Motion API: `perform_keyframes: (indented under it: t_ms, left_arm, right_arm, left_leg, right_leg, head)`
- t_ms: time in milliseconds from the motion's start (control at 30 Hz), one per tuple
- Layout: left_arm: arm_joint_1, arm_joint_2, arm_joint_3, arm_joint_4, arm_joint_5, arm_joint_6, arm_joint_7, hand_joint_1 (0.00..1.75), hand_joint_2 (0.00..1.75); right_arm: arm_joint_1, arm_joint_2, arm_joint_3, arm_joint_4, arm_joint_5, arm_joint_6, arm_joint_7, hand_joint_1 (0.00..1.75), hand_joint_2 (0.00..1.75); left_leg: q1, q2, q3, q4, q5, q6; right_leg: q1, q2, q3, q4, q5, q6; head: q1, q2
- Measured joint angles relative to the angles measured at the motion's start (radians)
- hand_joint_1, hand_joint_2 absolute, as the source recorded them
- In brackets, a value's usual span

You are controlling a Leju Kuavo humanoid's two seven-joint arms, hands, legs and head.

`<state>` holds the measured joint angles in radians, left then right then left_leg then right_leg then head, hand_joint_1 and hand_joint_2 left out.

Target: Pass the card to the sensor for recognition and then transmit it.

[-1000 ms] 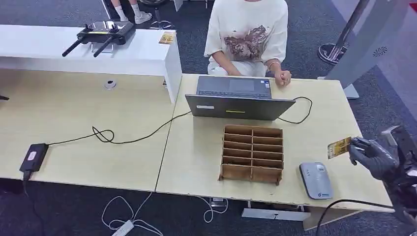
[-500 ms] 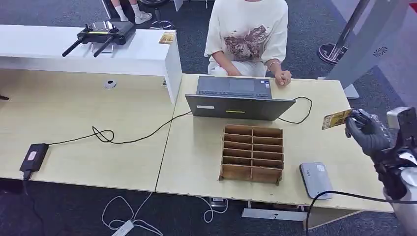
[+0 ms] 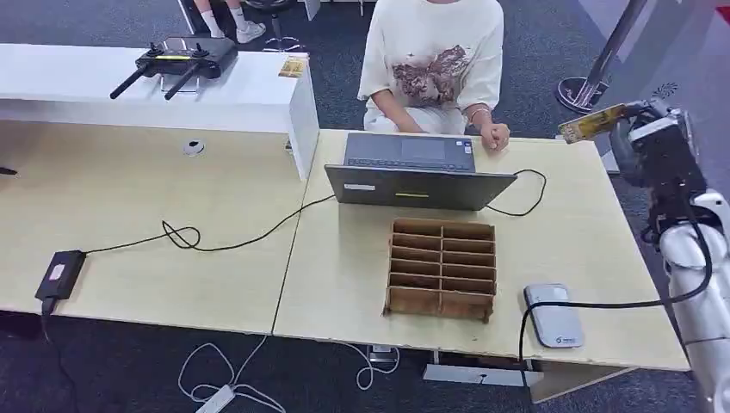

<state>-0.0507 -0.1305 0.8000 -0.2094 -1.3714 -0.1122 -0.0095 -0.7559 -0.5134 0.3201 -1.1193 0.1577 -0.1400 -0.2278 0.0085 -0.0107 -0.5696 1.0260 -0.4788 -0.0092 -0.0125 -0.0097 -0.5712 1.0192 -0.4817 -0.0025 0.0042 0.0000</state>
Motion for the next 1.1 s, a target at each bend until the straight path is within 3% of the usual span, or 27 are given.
perform_keyframes:
  t_ms: [233,533,633,700,1100]
  left_arm:
    - [-0.001,-0.002,0.0,0.0,-0.006,-0.003,0.0,0.0,1.75]
    - [-0.001,-0.002,0.0,0.0,-0.008,-0.003,0.0,0.0,1.75]
    - [-0.001,-0.003,0.0,0.0,-0.011,-0.006,0.0,0.0,1.75]
    - [-0.001,-0.003,0.0,0.0,-0.02,-0.014,-0.001,0.0,1.75]
    - [-0.003,-0.002,0.0,0.0,-0.03,-0.026,-0.008,0.0,1.75]
  right_arm:
    - [-0.109,0.037,0.039,0.018,0.223,-0.059,0.026,1.75,1.75]
    - [-0.12,0.04,0.044,0.021,0.243,-0.065,0.029,1.75,1.75]
    - [-0.16,0.05,0.074,0.044,0.352,-0.094,0.038,1.75,1.75]
    - [-0.32,0.073,0.186,0.142,0.538,-0.097,0.044,1.75,1.75]
    - [-0.49,0.131,0.329,0.296,0.652,-0.053,0.095,1.75,1.75]
  left_leg:
    - [0.0,0.0,0.0,0.0,0.0,0.0]
    - [0.0,0.0,0.0,0.0,0.0,0.0]
    - [0.0,0.0,0.0,0.0,0.0,0.0]
    - [0.0,0.0,0.0,0.0,0.001,0.0]
    - [0.0,0.0,0.0,0.0,0.002,0.0]
  right_leg:
    - [0.0,0.0,0.0,0.0,0.001,0.0]
    - [0.0,0.0,0.0,0.0,0.001,0.0]
    - [0.0,0.001,-0.001,0.0,0.001,0.0]
    - [0.0,0.0,-0.001,0.0,0.001,0.001]
    - [0.0,0.0,-0.001,0.0,0.001,0.0]
  head:
    - [0.0,0.0]
    - [0.0,0.0]
    - [0.0,0.0]
    - [0.0,0.0]
    - [0.0,0.0]
